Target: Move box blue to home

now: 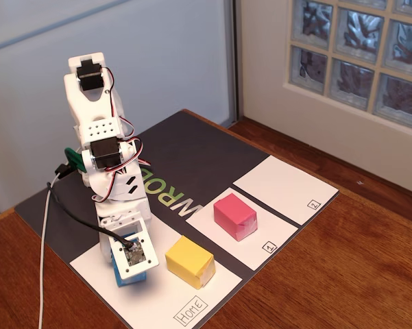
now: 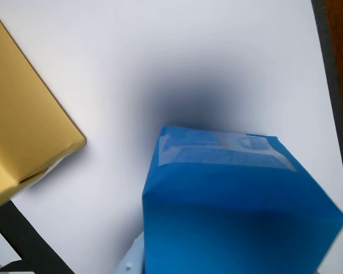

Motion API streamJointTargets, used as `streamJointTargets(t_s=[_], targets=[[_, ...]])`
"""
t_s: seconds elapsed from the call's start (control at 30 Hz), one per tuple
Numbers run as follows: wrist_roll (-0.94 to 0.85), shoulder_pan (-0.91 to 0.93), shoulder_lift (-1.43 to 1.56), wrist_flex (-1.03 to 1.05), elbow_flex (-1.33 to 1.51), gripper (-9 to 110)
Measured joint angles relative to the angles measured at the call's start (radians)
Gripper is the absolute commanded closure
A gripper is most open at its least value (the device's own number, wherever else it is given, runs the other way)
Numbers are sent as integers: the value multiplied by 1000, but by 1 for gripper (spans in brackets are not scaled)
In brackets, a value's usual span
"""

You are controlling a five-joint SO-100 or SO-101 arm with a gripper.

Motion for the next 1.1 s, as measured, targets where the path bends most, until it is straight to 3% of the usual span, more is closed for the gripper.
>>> streamJointTargets(t_s=[0.37, 1.1], targets=[[-15, 6, 0, -2, 0, 71], [-15, -9, 57, -2, -28, 74]])
